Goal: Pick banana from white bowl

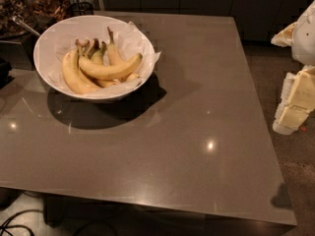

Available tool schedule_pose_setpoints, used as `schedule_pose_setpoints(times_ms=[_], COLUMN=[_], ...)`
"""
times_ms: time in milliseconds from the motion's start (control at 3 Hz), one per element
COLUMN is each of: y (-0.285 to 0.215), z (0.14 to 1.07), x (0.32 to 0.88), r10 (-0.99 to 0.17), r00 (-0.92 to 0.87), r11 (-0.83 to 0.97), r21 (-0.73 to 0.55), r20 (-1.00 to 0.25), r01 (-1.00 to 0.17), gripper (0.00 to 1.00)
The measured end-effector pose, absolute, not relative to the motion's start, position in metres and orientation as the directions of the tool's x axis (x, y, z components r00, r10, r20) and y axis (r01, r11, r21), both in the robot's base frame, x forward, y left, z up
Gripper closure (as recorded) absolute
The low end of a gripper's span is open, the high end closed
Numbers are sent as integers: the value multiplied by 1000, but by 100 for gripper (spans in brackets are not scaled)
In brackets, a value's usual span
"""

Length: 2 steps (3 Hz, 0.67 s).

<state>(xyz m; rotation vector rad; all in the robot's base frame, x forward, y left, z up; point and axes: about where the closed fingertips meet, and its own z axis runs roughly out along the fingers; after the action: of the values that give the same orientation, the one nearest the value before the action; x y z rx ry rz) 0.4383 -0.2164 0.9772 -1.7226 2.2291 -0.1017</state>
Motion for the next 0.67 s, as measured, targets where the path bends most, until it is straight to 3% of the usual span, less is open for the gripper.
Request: schedule_pose_setpoints(times_ms=[667], y=[-195], z=[987], x=[437], r10=[-951], r00=[-237], r11=[283], r21=[-243], r20=[-200], r01=[-928], gripper=[0])
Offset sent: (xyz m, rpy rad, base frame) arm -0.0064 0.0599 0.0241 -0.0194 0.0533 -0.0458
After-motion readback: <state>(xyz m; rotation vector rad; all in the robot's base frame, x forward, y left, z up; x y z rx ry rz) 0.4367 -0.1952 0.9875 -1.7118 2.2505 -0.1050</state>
